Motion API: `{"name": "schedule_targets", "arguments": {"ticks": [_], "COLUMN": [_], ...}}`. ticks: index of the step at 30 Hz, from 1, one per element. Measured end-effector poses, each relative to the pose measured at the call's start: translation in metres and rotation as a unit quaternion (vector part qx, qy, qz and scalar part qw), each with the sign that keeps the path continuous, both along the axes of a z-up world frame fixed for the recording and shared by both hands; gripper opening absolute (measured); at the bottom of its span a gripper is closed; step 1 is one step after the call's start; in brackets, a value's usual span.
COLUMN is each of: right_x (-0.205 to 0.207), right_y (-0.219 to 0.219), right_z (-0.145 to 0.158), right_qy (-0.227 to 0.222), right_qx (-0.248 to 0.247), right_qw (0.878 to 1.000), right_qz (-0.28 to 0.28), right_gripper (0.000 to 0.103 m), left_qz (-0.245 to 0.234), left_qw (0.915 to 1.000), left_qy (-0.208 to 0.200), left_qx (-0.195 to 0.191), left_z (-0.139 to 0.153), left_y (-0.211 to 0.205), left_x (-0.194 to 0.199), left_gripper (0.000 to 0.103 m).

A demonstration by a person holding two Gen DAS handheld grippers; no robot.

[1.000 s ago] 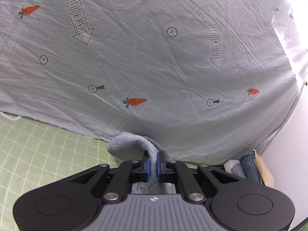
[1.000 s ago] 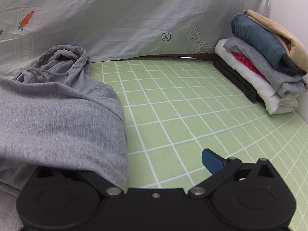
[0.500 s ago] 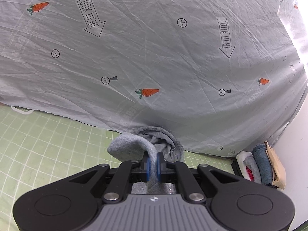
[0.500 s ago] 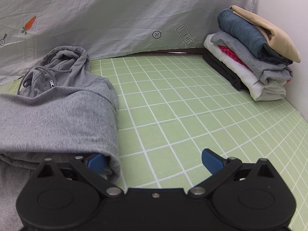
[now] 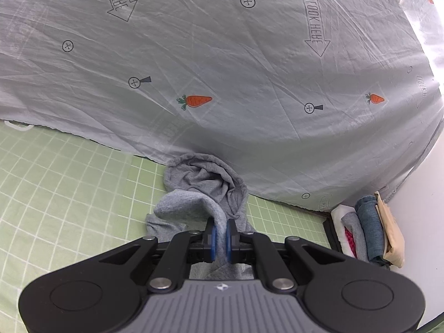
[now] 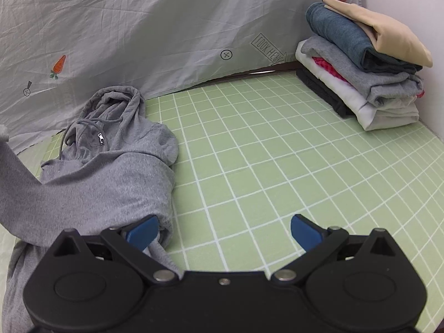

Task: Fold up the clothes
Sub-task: 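Lower the hem onto the hoodie with the left gripper and release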

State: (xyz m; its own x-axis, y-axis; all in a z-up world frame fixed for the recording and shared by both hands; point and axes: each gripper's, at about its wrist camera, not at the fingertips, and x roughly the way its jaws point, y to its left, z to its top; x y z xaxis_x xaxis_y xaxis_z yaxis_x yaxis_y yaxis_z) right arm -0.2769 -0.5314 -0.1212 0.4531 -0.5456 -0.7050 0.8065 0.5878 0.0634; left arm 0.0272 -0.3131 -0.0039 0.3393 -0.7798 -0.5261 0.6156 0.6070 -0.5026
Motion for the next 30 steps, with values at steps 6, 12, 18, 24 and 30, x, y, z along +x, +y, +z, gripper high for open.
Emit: {"name": "schedule_targets", "arguments": {"ticks": [6, 12, 18, 24, 30], "right_x": [-0.004, 0.004, 0.048, 0.097, 0.135], "right_y": [-0.032, -0.060, -0.058, -0.039, -0.027], "right_z": [0.005, -0.009, -0.005, -0.006, -0.022], "right_qy": [-0.002, -0.020, -0.034, -0.058, -0.063], "right_qx": [-0.004, 0.019, 0.015, 0.033, 0.093], "right_qw": [1.000, 1.000, 0.997, 0.983, 0.968], "right_qz": [0.013, 0.007, 0.071, 0.168, 0.223], "right_gripper": [0.103, 0.103, 0.100, 0.074, 0.047], "left_qz": [-0.077, -0.107, -0.022, 0.008, -0.017], "left_qw": [0.9961, 0.9796, 0.9847, 0.9799, 0.9783], "left_qy": [0.043, 0.057, 0.065, 0.069, 0.070], "left_qx": [-0.003, 0.161, 0.161, 0.187, 0.194], "left_z": [-0.029, -0.106, -0.111, -0.120, -0.132], "left_y": [-0.045, -0.079, -0.036, -0.027, -0.037], "left_x": [-0.021, -0.039, -0.023, 0.000, 0.002], "left_gripper": [0.012, 0.032, 0.048, 0.046, 0.035]}}
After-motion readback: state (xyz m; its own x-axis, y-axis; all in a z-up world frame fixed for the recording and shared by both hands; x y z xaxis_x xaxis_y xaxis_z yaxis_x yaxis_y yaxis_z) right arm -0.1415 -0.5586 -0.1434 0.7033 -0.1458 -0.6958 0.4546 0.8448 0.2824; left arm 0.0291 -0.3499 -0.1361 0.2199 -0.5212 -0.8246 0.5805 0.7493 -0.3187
